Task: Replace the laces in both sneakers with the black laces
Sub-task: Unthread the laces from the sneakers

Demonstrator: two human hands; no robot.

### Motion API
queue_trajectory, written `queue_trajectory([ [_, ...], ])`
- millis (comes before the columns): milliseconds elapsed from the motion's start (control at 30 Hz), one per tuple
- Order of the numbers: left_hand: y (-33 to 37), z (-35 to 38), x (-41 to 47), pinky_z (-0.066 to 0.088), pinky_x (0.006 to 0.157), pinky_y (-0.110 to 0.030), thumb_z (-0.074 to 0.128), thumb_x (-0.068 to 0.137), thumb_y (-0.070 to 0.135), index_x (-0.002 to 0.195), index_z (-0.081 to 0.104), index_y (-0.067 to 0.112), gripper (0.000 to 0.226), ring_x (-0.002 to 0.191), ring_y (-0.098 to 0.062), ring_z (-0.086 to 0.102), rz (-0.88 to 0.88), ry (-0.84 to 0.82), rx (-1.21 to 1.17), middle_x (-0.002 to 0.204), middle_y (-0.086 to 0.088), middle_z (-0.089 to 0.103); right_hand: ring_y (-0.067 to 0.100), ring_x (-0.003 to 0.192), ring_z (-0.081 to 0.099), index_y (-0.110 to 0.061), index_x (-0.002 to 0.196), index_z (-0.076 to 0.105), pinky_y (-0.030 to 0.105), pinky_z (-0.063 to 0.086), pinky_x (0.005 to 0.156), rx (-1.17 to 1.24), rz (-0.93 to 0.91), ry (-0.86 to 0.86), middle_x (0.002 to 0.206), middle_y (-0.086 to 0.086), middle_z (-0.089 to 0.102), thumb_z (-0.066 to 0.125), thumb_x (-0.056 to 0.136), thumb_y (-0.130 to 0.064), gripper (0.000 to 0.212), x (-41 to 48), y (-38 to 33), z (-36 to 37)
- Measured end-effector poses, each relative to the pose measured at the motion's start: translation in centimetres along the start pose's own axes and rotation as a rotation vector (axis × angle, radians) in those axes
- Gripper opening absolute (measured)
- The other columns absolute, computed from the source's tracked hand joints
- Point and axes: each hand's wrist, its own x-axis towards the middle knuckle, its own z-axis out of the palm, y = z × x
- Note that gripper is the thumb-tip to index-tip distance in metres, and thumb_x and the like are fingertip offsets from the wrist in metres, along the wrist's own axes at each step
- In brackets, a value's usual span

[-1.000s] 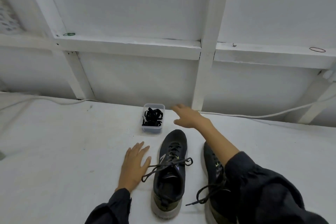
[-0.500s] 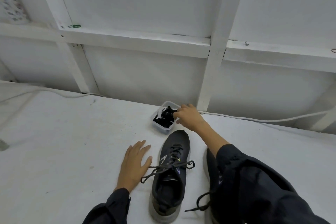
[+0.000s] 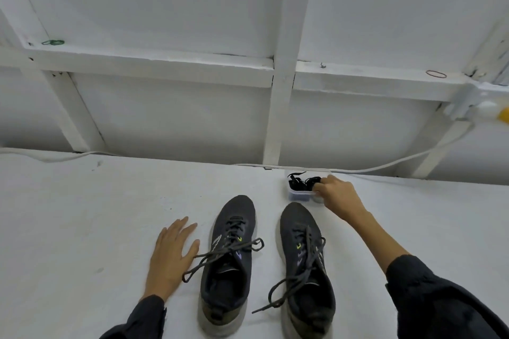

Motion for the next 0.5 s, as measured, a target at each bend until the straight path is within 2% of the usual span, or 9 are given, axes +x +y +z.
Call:
queue_trajectory([
  [100,0.1,0.0,0.0,0.012,0.121,-0.036,0.025,0.087,0.063,0.137,0.052,0.027,0.067,0.143,-0.013,0.029,-0.005,-0.004,-0.011,0.152,0.006,0.038,0.033,0.075,0.059,-0.009,0.076,0.068,0.028,0.027,0.049,0.022,0.111,0.065,0.074,0.007,0.062,0.072,0.069,0.004,0.015,-2.5,2.1,0.2],
  [167,0.2,-0.1,0.0,0.011,0.122,-0.035,0.025,0.087,0.063,0.136,0.053,0.026,0.067,0.143,-0.012,0.028,-0.009,-0.009,-0.016,0.152,0.006,0.038,0.034,0.072,0.058,-0.007,0.073,0.068,0.027,0.025,0.048,0.042,0.177,0.079,0.071,0.009,0.062,0.073,0.064,0.008,0.018,-3.7,3.1,0.2],
  [400,0.6,-0.5,-0.1,0.010,0.122,-0.035,0.023,0.088,0.064,0.138,0.051,0.027,0.068,0.144,-0.012,0.026,-0.014,-0.028,-0.008,0.153,0.007,0.036,0.032,0.089,0.054,-0.010,0.093,0.073,0.028,0.030,0.055,0.043,0.396,0.042,0.092,0.010,0.065,0.066,0.079,0.004,0.021,-5.8,5.7,1.1],
  [500,0.9,-0.7,-0.3,0.010,0.122,-0.035,0.029,0.091,0.060,0.137,0.052,0.026,0.061,0.144,-0.011,0.026,-0.022,-0.033,-0.032,0.153,0.008,0.036,0.033,0.099,0.054,-0.012,0.114,0.069,0.030,0.037,0.060,0.153,0.446,0.115,0.110,0.010,0.063,0.068,0.078,0.004,0.039,-5.9,4.7,1.4],
])
